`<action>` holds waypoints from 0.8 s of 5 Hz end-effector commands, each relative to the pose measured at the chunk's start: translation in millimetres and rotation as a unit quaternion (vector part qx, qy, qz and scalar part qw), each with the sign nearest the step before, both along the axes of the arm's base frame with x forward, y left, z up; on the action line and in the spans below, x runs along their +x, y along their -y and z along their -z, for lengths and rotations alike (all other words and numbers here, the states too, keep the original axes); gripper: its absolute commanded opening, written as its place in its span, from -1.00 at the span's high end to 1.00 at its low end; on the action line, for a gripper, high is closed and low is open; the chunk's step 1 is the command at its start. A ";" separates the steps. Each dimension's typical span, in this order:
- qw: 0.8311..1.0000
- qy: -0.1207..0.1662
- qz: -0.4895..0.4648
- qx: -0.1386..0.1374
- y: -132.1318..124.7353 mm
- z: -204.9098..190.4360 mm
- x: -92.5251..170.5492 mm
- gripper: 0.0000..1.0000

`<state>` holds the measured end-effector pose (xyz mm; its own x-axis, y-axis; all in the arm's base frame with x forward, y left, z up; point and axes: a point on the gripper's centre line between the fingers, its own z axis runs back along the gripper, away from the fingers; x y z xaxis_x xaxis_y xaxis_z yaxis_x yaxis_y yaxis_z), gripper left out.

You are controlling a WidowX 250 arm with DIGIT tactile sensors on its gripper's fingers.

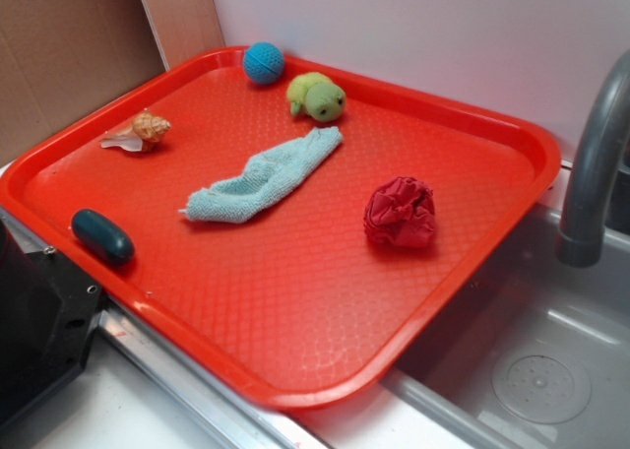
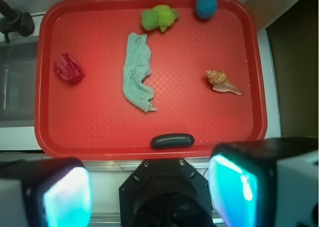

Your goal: Grab the shell.

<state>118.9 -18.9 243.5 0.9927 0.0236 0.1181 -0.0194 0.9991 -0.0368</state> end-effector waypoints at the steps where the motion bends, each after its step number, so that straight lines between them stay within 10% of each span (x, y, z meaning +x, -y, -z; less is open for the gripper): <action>1: 1.000 0.000 0.000 0.000 0.0 0.0 0.0 -1.00; 3: 0.986 -0.042 -0.163 0.011 -100.5 90.9 30.1 -1.00; 4: 0.959 -0.004 -0.281 -0.038 -125.1 115.9 43.8 -1.00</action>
